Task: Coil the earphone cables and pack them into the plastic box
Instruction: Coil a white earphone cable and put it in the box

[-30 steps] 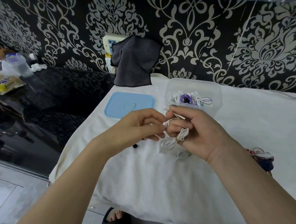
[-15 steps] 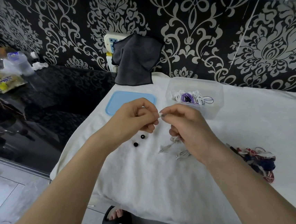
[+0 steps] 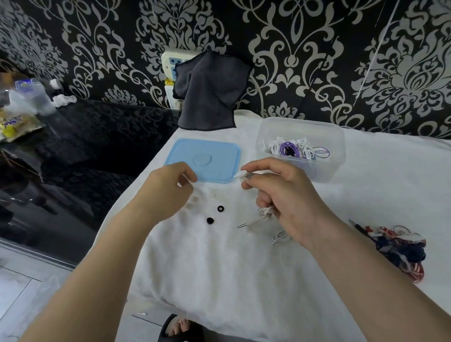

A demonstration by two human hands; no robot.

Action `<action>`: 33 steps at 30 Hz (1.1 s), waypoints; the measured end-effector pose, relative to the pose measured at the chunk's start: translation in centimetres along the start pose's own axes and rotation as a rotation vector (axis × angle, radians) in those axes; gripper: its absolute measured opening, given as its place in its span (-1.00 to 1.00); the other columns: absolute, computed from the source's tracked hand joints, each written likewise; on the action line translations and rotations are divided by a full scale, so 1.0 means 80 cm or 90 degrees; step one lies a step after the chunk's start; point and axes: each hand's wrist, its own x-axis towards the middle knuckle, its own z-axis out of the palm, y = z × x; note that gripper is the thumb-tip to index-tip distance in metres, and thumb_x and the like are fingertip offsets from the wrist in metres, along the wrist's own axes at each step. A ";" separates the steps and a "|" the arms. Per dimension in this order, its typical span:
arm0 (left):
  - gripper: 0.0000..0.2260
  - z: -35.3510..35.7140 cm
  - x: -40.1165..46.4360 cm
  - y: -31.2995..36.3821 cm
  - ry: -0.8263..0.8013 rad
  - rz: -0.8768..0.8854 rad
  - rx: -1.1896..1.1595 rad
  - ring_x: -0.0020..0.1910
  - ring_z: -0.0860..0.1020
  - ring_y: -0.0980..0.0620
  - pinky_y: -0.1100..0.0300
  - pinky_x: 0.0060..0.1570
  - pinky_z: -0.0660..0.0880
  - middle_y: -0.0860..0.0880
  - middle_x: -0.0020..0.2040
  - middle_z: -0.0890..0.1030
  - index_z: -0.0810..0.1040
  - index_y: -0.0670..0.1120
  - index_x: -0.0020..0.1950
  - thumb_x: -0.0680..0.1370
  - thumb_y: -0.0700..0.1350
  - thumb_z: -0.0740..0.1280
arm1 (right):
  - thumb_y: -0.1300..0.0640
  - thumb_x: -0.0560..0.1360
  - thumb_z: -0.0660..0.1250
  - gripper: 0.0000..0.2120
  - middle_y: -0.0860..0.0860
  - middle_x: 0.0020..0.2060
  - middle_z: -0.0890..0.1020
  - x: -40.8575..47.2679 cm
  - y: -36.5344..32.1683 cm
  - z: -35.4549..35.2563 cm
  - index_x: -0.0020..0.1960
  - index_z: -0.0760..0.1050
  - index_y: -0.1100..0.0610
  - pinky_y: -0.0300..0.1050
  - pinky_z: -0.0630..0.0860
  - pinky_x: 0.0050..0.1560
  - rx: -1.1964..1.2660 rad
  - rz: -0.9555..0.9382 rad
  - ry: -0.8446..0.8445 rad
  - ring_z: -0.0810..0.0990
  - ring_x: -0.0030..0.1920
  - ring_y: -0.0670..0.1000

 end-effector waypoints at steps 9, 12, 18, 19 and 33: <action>-0.86 0.020 0.003 -0.023 -0.035 0.022 0.158 -0.18 0.52 0.09 0.24 -0.25 0.44 0.03 -0.03 0.59 0.61 -0.03 0.02 0.51 -0.22 0.36 | 0.27 0.52 0.38 -0.85 0.06 -0.27 0.68 0.004 0.003 0.006 0.02 0.67 0.11 -0.16 0.31 -0.35 -0.002 0.021 -0.013 0.28 -0.49 -0.05; -0.86 0.021 0.004 -0.025 -0.019 0.008 0.171 -0.17 0.55 0.01 0.16 -0.24 0.49 0.02 -0.04 0.58 0.58 -0.05 0.03 0.52 -0.23 0.31 | 0.29 0.52 0.37 -0.83 0.08 -0.27 0.68 0.005 0.003 0.006 0.03 0.68 0.11 -0.16 0.30 -0.35 0.006 0.031 -0.016 0.25 -0.49 -0.04; -0.89 0.020 0.003 -0.025 0.003 0.014 0.189 -0.14 0.58 -0.06 -0.04 -0.10 0.61 -0.02 -0.06 0.60 0.56 -0.05 -0.03 0.53 -0.22 0.27 | 0.28 0.51 0.39 -0.88 0.12 -0.24 0.68 0.004 0.002 0.006 0.00 0.66 0.15 -0.15 0.28 -0.35 0.010 0.035 -0.017 0.24 -0.49 -0.04; -0.90 0.020 0.003 -0.024 0.001 0.021 0.188 -0.16 0.57 -0.05 -0.03 -0.12 0.61 -0.01 -0.06 0.60 0.55 -0.04 -0.05 0.54 -0.22 0.28 | 0.28 0.51 0.39 -0.88 0.12 -0.24 0.68 0.004 0.002 0.006 0.00 0.66 0.14 -0.16 0.29 -0.35 0.008 0.035 -0.017 0.25 -0.49 -0.04; -0.91 0.003 -0.027 0.050 -0.076 0.086 -0.234 -0.34 0.53 0.11 0.25 -0.27 0.50 -0.03 -0.16 0.70 0.57 -0.09 -0.02 0.56 -0.16 0.46 | 0.23 0.51 0.38 -0.88 0.08 -0.21 0.74 0.002 -0.004 0.004 -0.04 0.64 0.06 -0.07 0.32 -0.30 -0.070 -0.017 0.011 0.31 -0.50 -0.03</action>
